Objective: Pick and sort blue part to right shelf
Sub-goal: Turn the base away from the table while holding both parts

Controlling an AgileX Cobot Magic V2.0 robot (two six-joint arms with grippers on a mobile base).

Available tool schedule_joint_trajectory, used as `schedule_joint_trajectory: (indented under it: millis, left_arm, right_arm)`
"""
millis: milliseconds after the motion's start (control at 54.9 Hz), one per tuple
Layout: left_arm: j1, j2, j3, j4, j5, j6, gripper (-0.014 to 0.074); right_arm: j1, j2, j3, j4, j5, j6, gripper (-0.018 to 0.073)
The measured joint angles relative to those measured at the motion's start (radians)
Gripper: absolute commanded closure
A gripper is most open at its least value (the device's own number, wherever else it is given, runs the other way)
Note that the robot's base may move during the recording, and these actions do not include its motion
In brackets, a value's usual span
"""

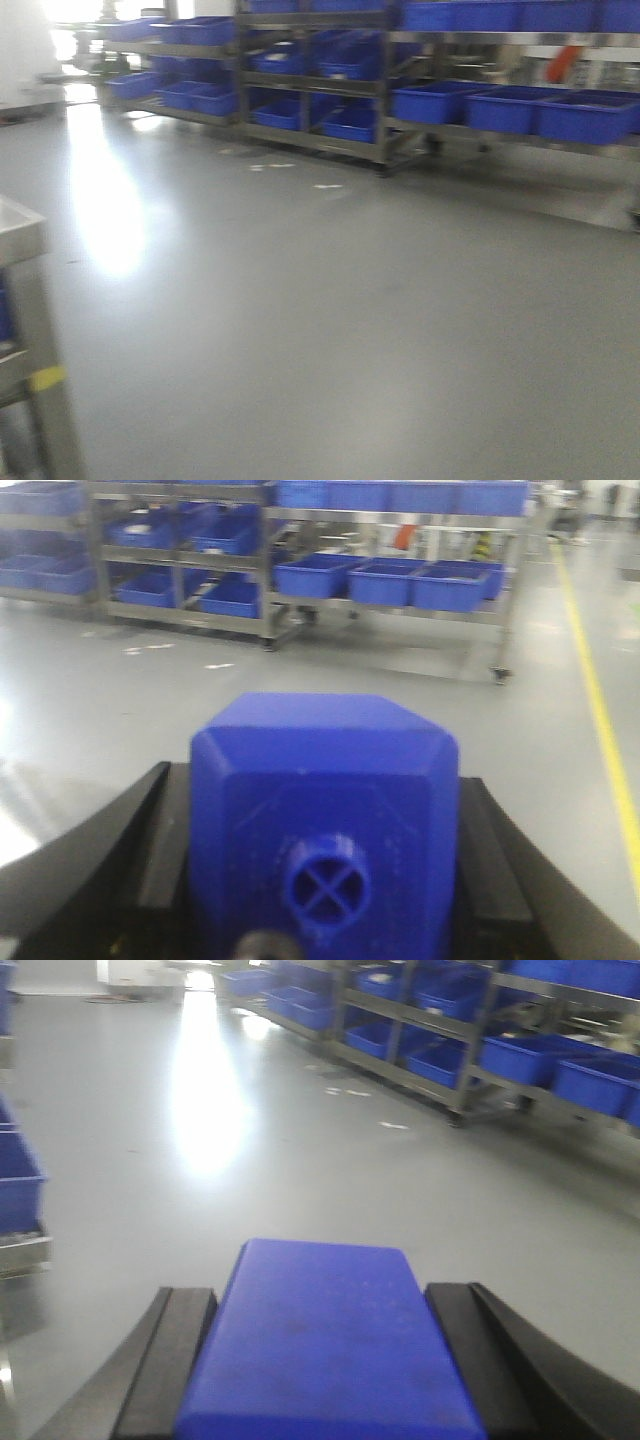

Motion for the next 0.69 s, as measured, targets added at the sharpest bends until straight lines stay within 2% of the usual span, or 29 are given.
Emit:
schedule_joint_trajectory:
  millis: [692]
  left_arm:
    - [0.000,0.000,0.000,0.000,0.000,0.000,0.0242]
  right_arm:
    - [0.000,0.000,0.000,0.000,0.000,0.000,0.0377]
